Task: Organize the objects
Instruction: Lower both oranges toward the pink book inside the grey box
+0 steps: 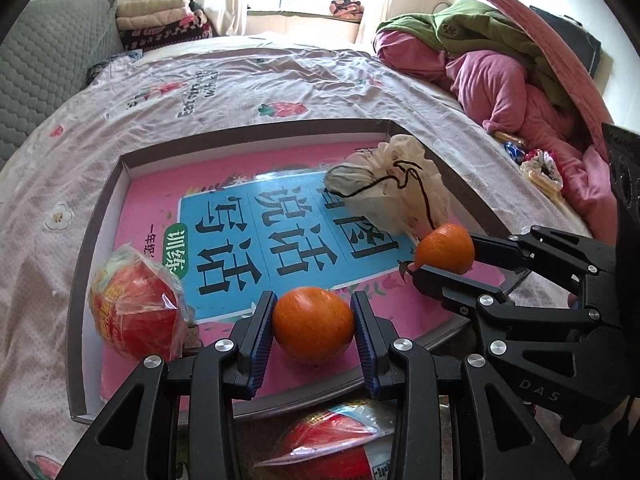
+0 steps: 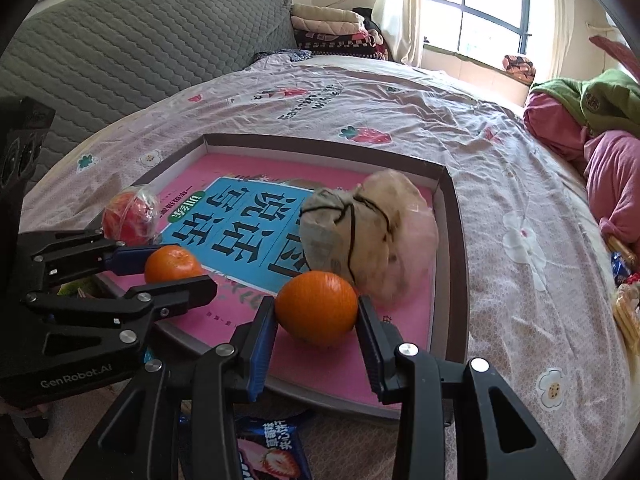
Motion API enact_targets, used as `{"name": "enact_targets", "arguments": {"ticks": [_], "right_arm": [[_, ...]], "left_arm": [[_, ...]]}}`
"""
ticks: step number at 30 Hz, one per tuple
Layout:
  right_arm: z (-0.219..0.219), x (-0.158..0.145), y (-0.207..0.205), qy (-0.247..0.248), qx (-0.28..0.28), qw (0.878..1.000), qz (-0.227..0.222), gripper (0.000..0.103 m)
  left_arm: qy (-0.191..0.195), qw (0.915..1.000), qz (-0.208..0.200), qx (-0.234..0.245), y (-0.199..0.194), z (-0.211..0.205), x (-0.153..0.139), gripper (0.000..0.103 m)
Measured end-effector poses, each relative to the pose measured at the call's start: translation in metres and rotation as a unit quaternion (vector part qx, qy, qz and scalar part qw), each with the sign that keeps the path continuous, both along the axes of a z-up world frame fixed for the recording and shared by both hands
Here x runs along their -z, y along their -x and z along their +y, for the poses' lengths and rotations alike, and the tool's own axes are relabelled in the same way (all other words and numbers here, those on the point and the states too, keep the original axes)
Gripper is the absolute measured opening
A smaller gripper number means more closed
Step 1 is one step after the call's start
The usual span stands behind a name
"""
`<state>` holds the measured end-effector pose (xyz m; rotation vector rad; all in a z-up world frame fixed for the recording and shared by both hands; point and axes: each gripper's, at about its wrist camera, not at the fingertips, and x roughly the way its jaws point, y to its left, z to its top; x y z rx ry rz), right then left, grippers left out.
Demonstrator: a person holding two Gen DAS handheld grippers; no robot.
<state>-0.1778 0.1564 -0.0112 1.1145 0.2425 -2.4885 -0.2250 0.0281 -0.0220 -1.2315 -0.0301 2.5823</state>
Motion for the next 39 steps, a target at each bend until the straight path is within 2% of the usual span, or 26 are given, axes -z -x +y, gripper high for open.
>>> {"name": "enact_targets", "arguments": {"ticks": [5, 39], "right_arm": [[0.0008, 0.0008, 0.0005, 0.005, 0.002, 1.0, -0.002, 0.04], [0.0088, -0.0027, -0.0064, 0.023, 0.012, 1.0, 0.0, 0.04]], "left_arm": [[-0.009, 0.9999, -0.003, -0.003, 0.0022, -0.0032, 0.0018, 0.04], [-0.009, 0.9999, -0.002, -0.008, 0.0003, -0.0041, 0.003, 0.04]]}}
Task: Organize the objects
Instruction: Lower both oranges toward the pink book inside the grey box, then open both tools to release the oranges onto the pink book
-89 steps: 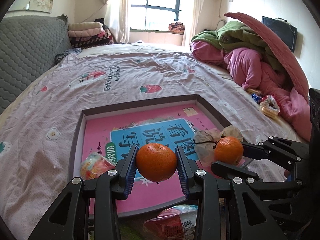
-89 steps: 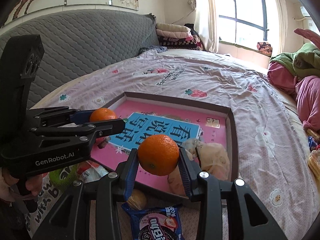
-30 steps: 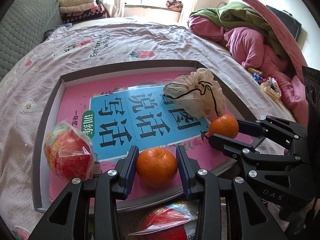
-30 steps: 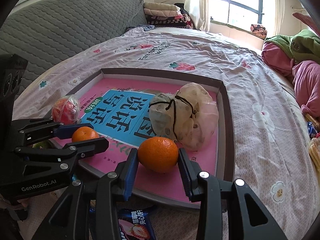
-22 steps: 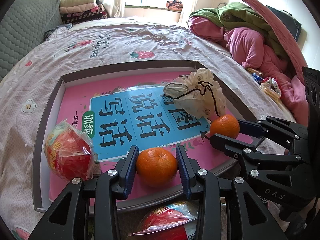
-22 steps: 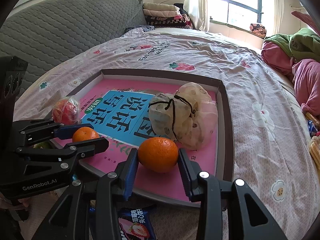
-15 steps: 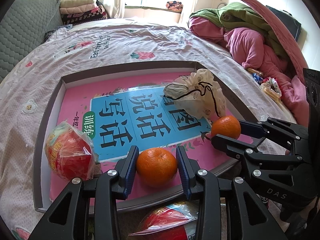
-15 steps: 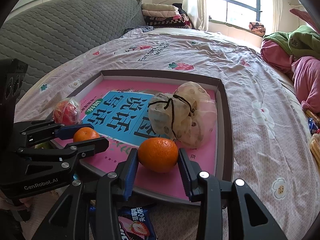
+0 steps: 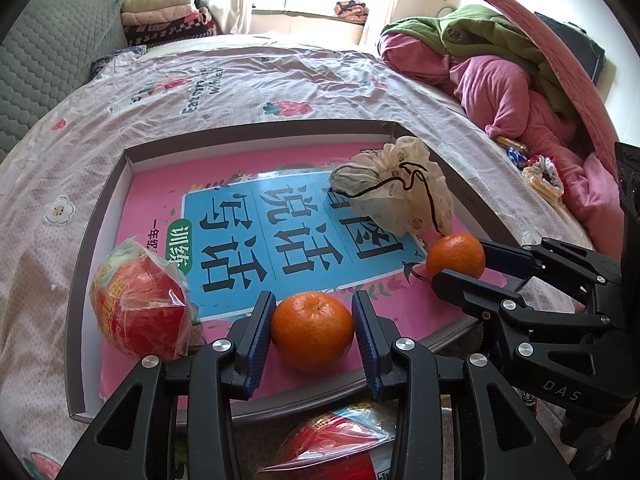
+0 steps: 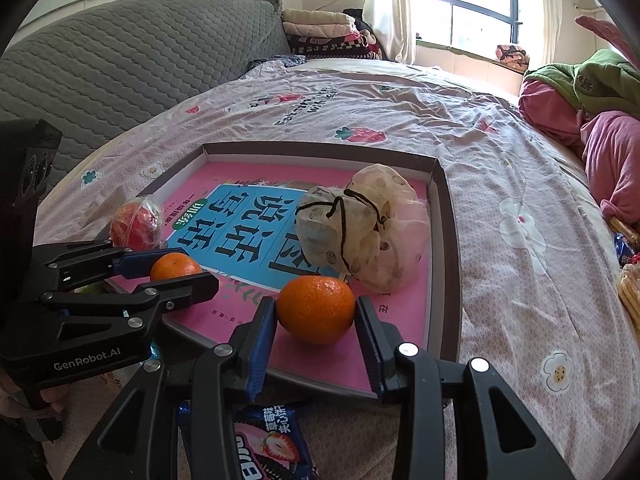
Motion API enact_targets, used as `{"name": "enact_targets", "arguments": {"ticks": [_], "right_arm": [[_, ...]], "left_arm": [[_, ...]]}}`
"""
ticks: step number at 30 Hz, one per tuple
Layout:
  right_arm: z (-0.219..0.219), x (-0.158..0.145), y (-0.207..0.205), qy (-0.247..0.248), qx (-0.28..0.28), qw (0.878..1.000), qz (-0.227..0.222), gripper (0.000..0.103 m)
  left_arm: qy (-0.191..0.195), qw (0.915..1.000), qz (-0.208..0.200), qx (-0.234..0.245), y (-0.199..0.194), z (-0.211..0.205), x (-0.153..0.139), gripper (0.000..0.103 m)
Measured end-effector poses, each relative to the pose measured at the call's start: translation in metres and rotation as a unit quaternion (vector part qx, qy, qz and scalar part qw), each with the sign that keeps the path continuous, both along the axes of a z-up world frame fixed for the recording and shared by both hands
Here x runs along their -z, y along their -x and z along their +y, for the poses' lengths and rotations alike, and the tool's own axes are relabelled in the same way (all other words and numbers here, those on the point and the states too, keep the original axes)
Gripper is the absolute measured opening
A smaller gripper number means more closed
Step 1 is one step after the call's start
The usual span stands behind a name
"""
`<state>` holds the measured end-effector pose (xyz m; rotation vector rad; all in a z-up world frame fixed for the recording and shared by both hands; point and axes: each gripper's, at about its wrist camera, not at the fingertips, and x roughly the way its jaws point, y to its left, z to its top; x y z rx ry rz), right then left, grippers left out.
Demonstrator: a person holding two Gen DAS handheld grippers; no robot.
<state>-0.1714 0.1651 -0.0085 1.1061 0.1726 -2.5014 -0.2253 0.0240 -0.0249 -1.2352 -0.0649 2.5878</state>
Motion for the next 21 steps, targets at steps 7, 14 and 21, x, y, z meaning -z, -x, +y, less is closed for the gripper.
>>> {"name": "enact_targets", "arguments": {"ticks": [7, 14, 21], "right_arm": [[0.0, -0.003, -0.004, -0.004, 0.001, 1.0, 0.007, 0.041], [-0.003, -0.005, -0.008, -0.013, -0.006, 1.0, 0.017, 0.044], [-0.003, -0.008, -0.011, -0.014, -0.005, 1.0, 0.024, 0.05]], "left_arm": [[0.017, 0.9998, 0.011, -0.005, -0.003, 0.001, -0.005, 0.041], [0.016, 0.9996, 0.022, -0.006, -0.008, 0.001, -0.015, 0.041], [0.03, 0.9989, 0.034, -0.014, -0.012, 0.0, -0.021, 0.041]]}}
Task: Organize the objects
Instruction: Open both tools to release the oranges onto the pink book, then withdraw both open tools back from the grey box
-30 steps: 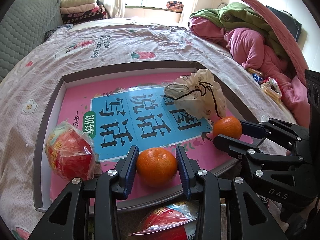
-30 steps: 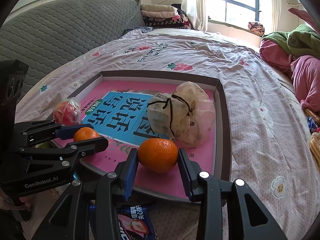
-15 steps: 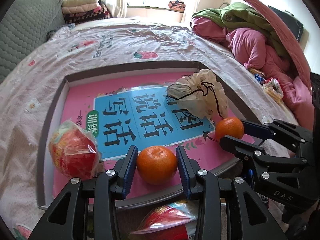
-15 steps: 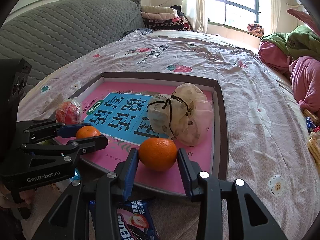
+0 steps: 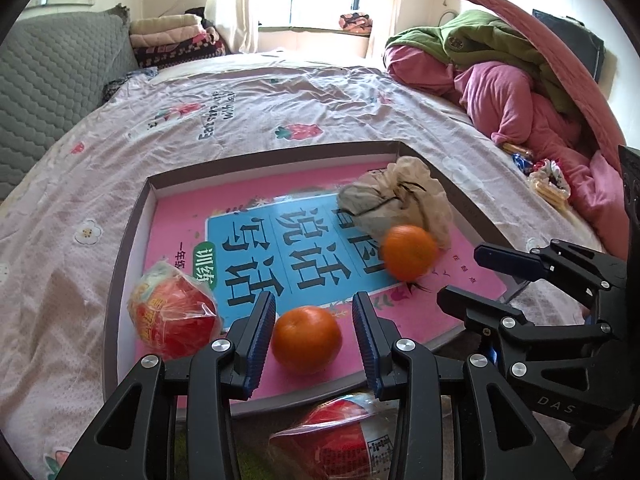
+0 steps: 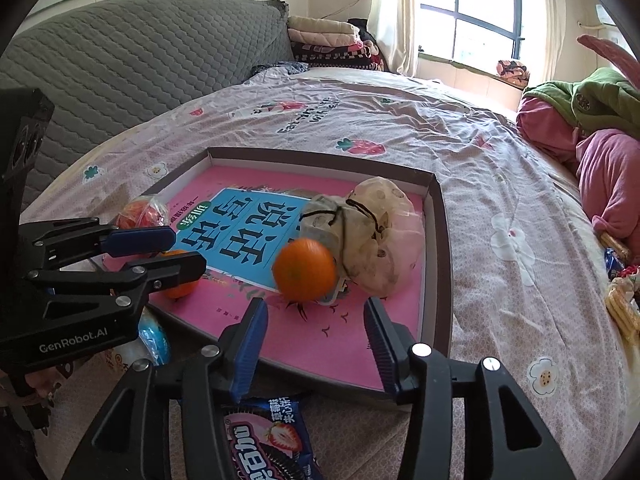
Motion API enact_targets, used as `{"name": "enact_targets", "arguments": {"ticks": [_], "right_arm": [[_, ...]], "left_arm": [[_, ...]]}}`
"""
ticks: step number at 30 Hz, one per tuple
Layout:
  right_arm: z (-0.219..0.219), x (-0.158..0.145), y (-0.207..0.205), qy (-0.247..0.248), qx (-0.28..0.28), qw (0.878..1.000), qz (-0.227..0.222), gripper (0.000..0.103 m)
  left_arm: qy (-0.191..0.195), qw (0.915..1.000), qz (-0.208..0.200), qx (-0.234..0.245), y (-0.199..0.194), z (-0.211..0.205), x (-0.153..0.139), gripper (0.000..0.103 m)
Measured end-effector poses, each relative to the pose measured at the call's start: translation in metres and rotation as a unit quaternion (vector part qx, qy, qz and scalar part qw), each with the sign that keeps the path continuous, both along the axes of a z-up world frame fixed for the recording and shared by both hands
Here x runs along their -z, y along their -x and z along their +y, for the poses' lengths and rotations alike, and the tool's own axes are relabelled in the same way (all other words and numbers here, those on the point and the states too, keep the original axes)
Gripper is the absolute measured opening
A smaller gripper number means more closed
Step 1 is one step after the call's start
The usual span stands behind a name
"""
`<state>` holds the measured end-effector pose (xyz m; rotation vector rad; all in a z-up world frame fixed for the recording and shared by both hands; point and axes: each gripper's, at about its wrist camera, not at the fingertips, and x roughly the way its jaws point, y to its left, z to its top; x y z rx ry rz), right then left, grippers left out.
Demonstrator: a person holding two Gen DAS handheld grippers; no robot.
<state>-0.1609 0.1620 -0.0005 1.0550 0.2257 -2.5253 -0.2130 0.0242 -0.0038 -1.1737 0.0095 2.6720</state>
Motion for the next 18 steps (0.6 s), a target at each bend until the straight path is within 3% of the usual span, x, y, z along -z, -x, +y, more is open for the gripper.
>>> {"name": "enact_targets", "arguments": {"ticks": [18], "right_arm": [[0.006, -0.013, -0.003, 0.014, 0.006, 1.0, 0.018, 0.053]], "left_arm": [[-0.011, 0.9997, 0.015, -0.017, -0.01, -0.011, -0.019, 0.05]]}}
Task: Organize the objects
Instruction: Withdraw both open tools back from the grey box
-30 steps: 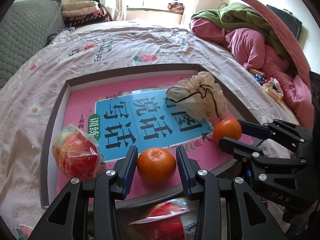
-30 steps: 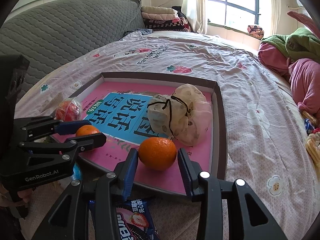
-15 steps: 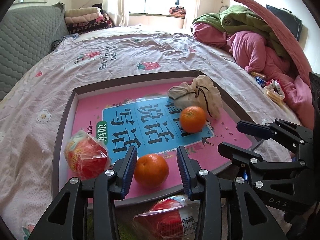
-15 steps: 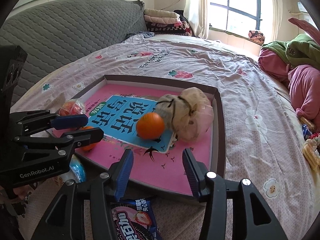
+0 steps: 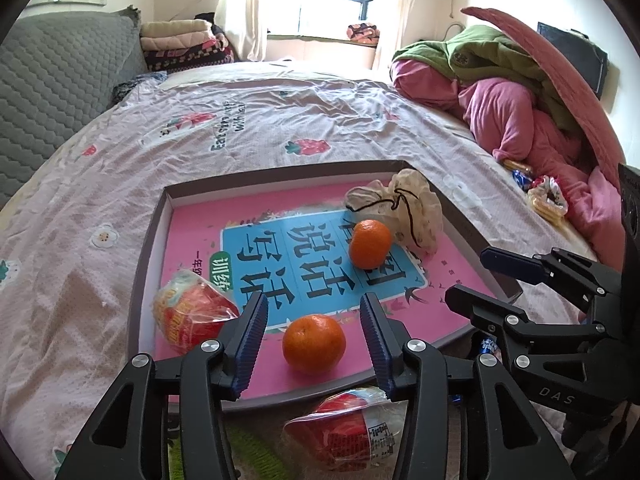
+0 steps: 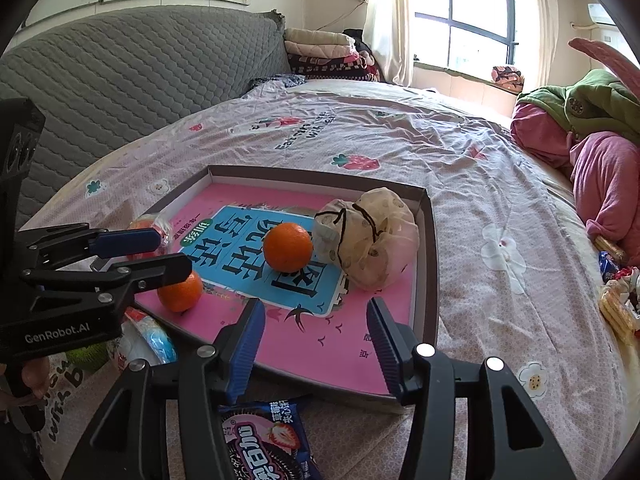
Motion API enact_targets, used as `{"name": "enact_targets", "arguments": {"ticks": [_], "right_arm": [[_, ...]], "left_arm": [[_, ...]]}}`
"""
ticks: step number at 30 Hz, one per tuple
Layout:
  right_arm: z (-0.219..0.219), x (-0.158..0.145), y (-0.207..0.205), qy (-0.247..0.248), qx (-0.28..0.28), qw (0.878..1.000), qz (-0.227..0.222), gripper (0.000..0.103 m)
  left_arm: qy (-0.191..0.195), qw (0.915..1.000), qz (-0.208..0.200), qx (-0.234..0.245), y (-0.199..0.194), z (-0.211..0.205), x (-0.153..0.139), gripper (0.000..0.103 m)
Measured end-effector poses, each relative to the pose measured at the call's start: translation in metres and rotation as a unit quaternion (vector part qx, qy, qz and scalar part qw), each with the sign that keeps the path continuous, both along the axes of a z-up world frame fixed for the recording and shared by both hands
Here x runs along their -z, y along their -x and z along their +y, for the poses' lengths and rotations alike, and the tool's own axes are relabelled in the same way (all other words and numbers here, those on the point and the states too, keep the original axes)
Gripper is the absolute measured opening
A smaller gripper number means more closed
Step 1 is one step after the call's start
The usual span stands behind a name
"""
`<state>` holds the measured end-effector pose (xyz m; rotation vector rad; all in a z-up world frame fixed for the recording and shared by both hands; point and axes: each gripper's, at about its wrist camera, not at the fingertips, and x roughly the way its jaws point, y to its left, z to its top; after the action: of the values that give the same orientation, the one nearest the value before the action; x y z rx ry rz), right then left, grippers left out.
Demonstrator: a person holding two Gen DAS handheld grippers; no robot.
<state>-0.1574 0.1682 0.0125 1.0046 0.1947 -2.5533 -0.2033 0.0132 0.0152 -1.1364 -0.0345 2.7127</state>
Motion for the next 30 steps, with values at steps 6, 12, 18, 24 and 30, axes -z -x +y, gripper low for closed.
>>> {"name": "enact_targets", "arguments": {"ticks": [6, 12, 18, 24, 30], "right_arm": [[0.003, -0.007, -0.002, 0.008, 0.003, 1.0, 0.014, 0.053], [0.005, -0.016, -0.006, 0.02, 0.002, 0.999, 0.033, 0.057], [0.005, -0.025, -0.011, 0.03, -0.001, 0.998, 0.049, 0.058], [0.009, -0.033, -0.016, 0.039, -0.002, 0.997, 0.064, 0.058], [0.012, -0.041, -0.024, 0.037, 0.0, 0.996, 0.08, 0.059]], "left_arm": [[-0.005, 0.9999, 0.008, -0.009, -0.002, -0.007, -0.009, 0.052], [-0.009, 0.9997, 0.018, -0.017, -0.008, -0.014, -0.019, 0.053], [-0.012, 0.9992, 0.028, -0.024, -0.016, -0.019, -0.03, 0.053], [-0.013, 0.9987, 0.037, -0.031, -0.025, -0.023, -0.039, 0.053], [-0.009, 0.9985, 0.042, -0.034, -0.035, -0.023, -0.042, 0.053]]}}
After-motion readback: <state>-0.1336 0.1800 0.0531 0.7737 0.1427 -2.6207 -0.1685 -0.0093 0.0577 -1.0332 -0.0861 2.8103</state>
